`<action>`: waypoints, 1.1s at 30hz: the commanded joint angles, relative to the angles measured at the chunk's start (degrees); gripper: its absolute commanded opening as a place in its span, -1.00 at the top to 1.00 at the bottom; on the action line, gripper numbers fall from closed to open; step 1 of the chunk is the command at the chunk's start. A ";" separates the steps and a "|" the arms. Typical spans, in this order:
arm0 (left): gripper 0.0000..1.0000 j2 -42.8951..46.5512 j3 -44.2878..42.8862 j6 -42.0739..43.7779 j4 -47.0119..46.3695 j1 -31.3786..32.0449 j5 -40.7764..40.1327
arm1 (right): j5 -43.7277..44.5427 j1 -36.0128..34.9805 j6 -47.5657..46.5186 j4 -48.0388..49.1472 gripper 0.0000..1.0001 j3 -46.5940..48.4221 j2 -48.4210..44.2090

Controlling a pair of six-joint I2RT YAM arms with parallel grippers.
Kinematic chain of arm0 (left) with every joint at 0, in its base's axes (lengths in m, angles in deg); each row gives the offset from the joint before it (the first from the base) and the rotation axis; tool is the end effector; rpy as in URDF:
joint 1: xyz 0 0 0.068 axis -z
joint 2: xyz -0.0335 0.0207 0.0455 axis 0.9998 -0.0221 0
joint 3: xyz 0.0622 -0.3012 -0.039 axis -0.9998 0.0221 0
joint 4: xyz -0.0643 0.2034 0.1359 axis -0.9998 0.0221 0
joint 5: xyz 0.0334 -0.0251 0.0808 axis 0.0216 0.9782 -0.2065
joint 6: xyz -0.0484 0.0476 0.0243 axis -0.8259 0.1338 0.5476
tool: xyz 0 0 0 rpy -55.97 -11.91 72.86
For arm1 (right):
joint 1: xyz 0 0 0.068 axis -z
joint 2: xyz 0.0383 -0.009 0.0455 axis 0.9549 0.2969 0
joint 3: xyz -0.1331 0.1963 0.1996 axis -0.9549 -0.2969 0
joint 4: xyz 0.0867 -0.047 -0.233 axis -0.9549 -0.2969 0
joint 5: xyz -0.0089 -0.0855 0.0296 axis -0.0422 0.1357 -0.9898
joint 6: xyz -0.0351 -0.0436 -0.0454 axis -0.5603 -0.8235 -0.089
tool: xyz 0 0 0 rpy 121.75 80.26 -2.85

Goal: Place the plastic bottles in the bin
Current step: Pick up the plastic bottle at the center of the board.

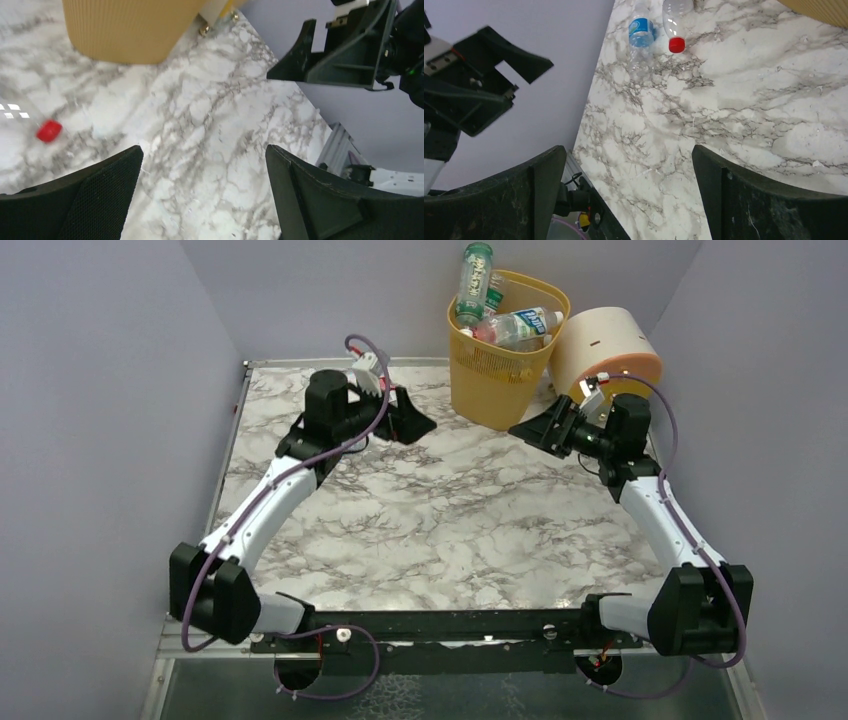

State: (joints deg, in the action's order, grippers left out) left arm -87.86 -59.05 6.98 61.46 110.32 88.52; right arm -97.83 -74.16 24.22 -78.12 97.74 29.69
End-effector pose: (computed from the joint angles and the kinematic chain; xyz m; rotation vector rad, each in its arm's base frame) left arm 0.2985 -0.1527 0.4071 0.4294 1.8222 -1.0357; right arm 0.2722 0.0502 0.3418 0.0494 1.9760 1.2338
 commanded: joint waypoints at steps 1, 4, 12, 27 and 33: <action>-0.98 10.38 13.16 -6.60 -2.76 1.03 -2.73 | -0.98 -1.15 -1.41 0.08 -0.99 -1.90 -0.99; -0.98 16.04 21.42 -11.31 -3.53 1.36 -3.32 | 1.27 -2.71 -1.53 -0.04 -0.99 -2.84 -1.11; -0.98 22.85 33.49 -15.46 -4.76 1.82 -2.67 | 7.50 -11.57 -2.36 -0.02 -0.99 -0.83 4.52; -0.98 19.97 39.01 -15.35 -7.45 1.82 -1.64 | 12.44 -20.08 0.05 14.25 -0.99 8.48 25.32; -0.98 18.06 38.49 -15.59 -8.16 1.80 -2.04 | 13.84 -20.77 0.02 18.30 -0.99 11.10 29.78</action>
State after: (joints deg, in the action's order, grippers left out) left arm -68.76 -20.24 -8.50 56.20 111.85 86.53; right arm -86.35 -94.42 24.16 -65.75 106.09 57.66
